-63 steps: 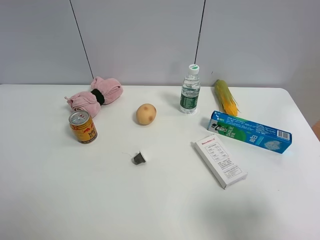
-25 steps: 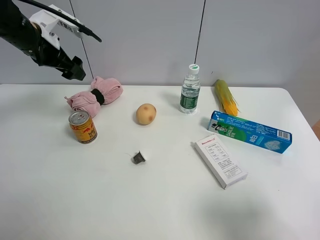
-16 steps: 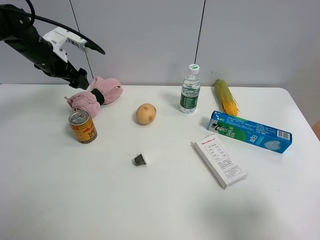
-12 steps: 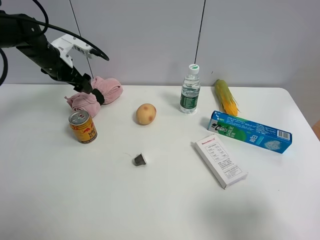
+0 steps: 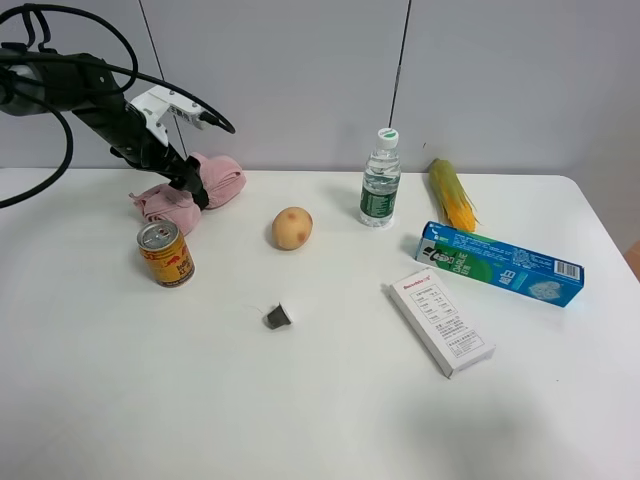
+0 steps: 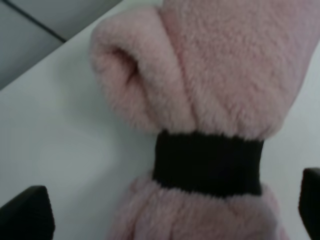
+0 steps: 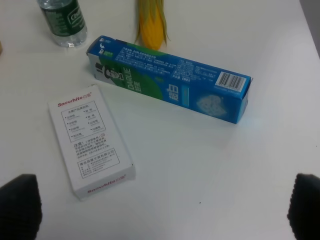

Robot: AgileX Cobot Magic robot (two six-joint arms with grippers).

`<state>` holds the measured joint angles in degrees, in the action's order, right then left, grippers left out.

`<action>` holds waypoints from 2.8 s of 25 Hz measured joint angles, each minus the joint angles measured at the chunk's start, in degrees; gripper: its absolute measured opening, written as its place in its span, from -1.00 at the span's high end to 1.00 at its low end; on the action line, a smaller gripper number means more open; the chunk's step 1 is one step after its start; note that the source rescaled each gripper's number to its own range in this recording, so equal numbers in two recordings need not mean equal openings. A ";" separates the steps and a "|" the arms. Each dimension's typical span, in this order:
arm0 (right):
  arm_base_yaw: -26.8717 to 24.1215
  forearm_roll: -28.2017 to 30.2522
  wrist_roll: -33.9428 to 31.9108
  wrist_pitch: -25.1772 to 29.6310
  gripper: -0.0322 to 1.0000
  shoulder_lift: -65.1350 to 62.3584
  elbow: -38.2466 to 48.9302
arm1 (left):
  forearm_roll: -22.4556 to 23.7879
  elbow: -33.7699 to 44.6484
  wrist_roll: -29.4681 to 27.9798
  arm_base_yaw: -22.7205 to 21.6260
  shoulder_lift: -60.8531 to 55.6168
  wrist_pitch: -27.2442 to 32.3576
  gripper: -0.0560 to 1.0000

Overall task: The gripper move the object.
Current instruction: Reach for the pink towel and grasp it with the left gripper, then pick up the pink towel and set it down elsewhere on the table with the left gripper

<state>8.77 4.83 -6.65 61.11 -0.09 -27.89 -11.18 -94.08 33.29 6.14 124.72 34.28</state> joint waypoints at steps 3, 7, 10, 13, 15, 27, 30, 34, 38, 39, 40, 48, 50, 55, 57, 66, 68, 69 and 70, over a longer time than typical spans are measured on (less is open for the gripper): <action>0.00 0.00 0.00 0.00 -1.00 0.00 0.00 | -0.63 -0.04 0.63 0.57 1.62 -0.82 -1.00; 0.00 0.00 0.00 0.00 -1.00 0.00 0.00 | -1.00 -0.04 1.82 1.33 4.15 -1.36 -1.00; 0.00 0.00 0.00 0.00 -1.00 0.00 0.00 | -1.17 -0.04 2.34 1.63 5.46 -1.87 -1.00; 0.00 0.00 0.00 0.00 -1.00 0.00 0.00 | -1.24 -0.04 2.47 1.63 5.86 -2.42 -0.99; 0.00 0.00 0.00 0.00 -1.00 0.00 0.00 | -1.31 -0.04 2.47 1.63 5.86 -2.48 -0.78; 0.00 0.00 0.00 0.00 -1.00 0.00 0.00 | -1.35 -0.49 1.85 1.63 5.68 1.91 0.89; 0.00 0.00 0.00 0.00 -1.00 0.00 0.00 | -1.35 -0.49 1.29 1.63 4.45 3.30 0.89; 0.00 0.00 0.00 0.00 -1.00 0.00 0.00 | -1.35 -0.49 1.17 1.63 -0.04 3.65 0.89; 0.00 0.00 0.00 0.00 -1.00 0.00 0.00 | -1.30 -0.49 0.97 1.63 -5.27 3.77 0.89; 0.00 0.00 0.00 0.00 -1.00 0.00 0.00 | -1.30 -0.49 0.96 1.63 -6.46 4.13 0.89; 0.00 0.00 0.00 0.00 -1.00 0.00 0.00 | -1.35 -0.49 0.80 1.63 -7.57 4.93 0.89; 0.00 0.00 0.00 0.00 -1.00 0.00 0.00 | -1.35 -0.49 -7.27 1.71 -14.94 17.07 0.89; 0.00 0.00 0.00 0.00 -1.00 0.00 0.00 | -1.35 -0.49 -10.46 2.38 -16.80 20.33 0.89; 0.00 0.00 0.00 0.00 -1.00 0.00 0.00 | -1.35 -0.49 -15.81 6.27 -20.35 26.11 0.89; 0.00 0.00 0.00 0.00 -1.00 0.00 0.00 | -1.75 -0.49 -16.64 8.06 -20.77 26.75 0.89; 0.00 0.00 0.00 0.00 -1.00 0.00 0.00 | -2.64 -0.49 -20.25 18.01 -20.97 28.59 0.89; 0.00 0.00 0.00 0.00 -1.00 0.00 0.00 | -2.64 -0.43 -20.96 20.25 -20.97 29.36 0.89; 0.00 0.00 0.00 0.00 -1.00 0.00 0.00 | -2.64 -0.43 -21.23 21.46 -20.97 29.60 0.89; 0.00 0.00 0.00 0.00 -1.00 0.00 0.00 | -2.64 -0.38 -21.43 22.58 -20.97 29.61 0.89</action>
<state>8.77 4.83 -6.65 61.11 -0.09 -27.89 -13.81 -94.46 11.86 28.72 103.75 63.89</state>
